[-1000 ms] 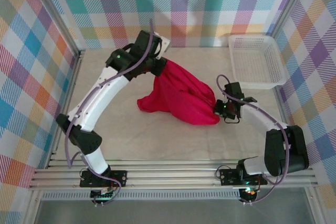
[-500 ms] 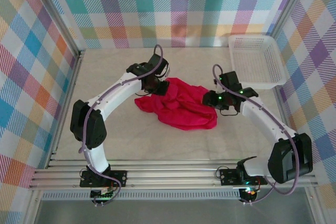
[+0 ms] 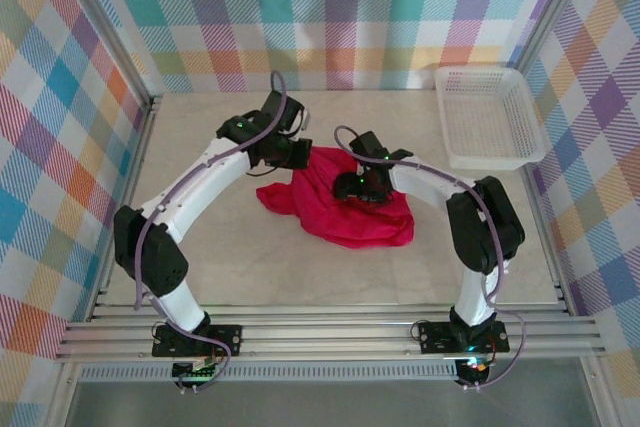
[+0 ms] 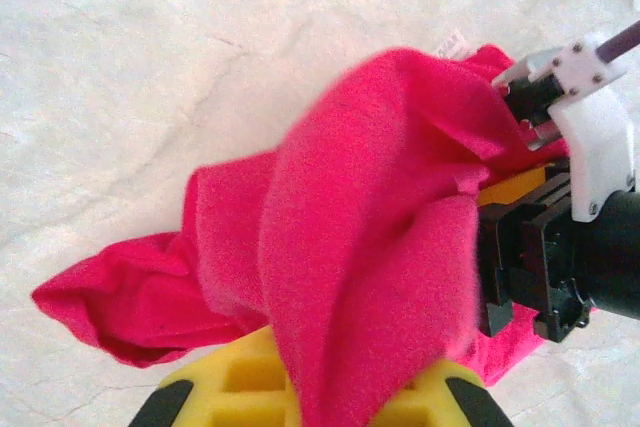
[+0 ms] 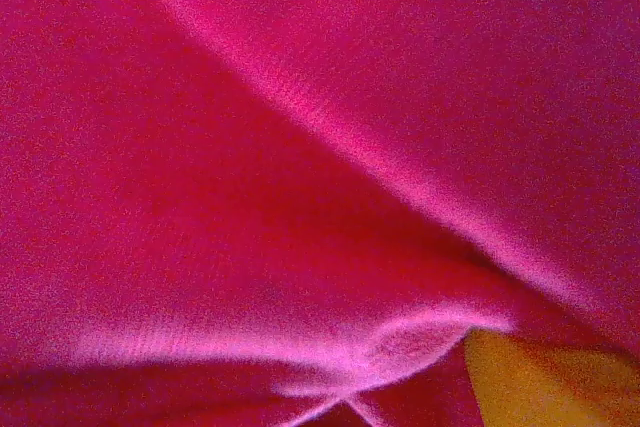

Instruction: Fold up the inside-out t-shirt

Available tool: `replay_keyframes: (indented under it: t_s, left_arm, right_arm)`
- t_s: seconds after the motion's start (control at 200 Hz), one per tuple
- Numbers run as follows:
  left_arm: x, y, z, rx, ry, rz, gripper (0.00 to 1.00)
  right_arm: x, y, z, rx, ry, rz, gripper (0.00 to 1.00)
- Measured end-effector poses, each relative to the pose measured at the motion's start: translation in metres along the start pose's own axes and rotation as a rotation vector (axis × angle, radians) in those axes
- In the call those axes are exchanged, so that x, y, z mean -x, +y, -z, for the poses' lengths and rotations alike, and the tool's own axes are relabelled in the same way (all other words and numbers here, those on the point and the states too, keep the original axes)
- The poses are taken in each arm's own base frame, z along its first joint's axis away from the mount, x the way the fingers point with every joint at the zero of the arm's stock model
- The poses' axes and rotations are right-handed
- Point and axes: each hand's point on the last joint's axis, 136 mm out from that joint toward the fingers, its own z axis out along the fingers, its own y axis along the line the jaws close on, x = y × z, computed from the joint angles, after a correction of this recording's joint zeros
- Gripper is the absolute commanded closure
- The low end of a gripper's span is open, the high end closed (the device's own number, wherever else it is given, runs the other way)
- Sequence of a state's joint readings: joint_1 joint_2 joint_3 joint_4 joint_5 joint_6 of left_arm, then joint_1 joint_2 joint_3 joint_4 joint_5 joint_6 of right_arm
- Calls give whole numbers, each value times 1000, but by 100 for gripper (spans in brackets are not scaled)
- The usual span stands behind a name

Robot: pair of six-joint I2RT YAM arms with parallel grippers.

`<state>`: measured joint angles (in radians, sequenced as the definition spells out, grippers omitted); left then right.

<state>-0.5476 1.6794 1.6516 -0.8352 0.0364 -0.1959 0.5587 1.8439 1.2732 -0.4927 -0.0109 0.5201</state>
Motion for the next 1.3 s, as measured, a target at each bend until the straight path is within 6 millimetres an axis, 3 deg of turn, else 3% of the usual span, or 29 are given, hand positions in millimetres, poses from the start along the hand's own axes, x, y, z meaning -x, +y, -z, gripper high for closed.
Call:
replay_keyframes:
  t_s: [0.12,0.195,0.315,0.38,0.475,0.575,0.67,0.73,0.78,0.865,0.95,0.98,1.06,1.095,1.195,1.3]
  left_arm:
    - [6,15,12,2,-28,41,100]
    - [8,27,15,2,-33,83,100]
    - [7,53,10,5,-27,166,100]
    - [4,68,5,11,-21,215,100]
    - [1,88,-2,16,-19,288,100]
    - [-3,100,-9,12,-17,344,100]
    - [-4,100,-18,-12,-4,378,100]
    - [-4,97,-26,-39,9,396,100]
    - [-6,94,-33,-60,24,412,100]
    - [-14,89,-44,-83,53,423,100]
    - [-23,85,-49,-89,79,422,100]
    - [-26,83,-51,-91,87,414,94]
    - [-30,75,-54,-99,95,372,56]
    - [-32,70,-54,-102,97,343,44]
    - [-35,54,-47,-105,89,230,36]
    - [-41,26,-31,-142,51,83,33]
  right_arm:
    - [2,0,-4,-2,-6,-19,82]
    - [1,-1,-5,-4,-2,-20,100]
    - [0,-2,2,0,6,-16,100]
    - [1,1,18,27,2,-5,100]
    - [12,14,69,124,-63,14,100]
    - [32,27,149,273,-207,23,100]
    - [44,26,218,398,-346,19,100]
    - [46,23,246,458,-401,8,100]
    - [46,20,257,501,-430,4,100]
    - [39,13,244,525,-397,-27,100]
    - [33,-3,203,485,-311,-89,100]
    - [31,-10,186,464,-277,-114,100]
    - [21,-28,142,394,-181,-175,100]
    - [17,-34,126,370,-144,-197,100]
    - [13,-43,100,336,-88,-226,100]
    - [15,-43,97,338,-91,-227,100]
